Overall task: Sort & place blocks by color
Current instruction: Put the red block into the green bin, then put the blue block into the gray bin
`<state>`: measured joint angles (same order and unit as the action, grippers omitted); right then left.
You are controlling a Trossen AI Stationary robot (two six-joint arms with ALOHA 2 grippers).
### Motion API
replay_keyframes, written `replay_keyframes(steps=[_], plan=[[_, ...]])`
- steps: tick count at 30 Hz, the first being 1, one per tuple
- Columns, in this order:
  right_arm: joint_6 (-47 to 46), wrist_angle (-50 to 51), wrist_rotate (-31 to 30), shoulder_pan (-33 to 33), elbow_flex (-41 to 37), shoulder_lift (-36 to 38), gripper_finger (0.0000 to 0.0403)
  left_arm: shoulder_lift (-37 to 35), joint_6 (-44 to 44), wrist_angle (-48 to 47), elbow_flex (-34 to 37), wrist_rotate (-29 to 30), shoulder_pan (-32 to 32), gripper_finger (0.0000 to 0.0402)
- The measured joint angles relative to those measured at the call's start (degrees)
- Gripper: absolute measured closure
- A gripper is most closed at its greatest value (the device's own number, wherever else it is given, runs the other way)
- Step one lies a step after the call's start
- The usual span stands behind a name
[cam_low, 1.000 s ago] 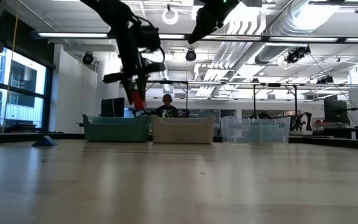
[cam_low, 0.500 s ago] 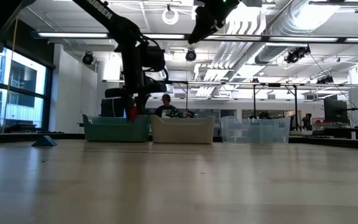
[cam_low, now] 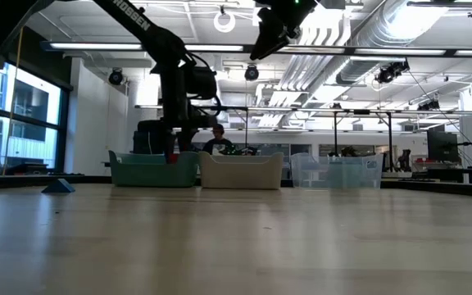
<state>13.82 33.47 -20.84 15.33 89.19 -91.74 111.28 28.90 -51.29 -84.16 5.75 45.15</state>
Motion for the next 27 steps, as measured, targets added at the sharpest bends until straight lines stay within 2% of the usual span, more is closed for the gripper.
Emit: replay_keyframes(steps=[11,21,27], plan=[[-2.4,1.3,0.4,0.0,0.0,0.0,0.019,-0.4,-2.9,-3.6,-0.9,-0.2,0.6,0.026],[-3.2,1.6,2.5,0.0,0.0,0.0,0.019,-0.5,-5.8,-13.1,-8.9,-0.2,1.7,0.0254],[-3.3,3.3,2.4,0.0,0.0,0.0,0.019,-0.9,-9.4,-19.8,-13.6,-0.2,-0.1,0.0254]])
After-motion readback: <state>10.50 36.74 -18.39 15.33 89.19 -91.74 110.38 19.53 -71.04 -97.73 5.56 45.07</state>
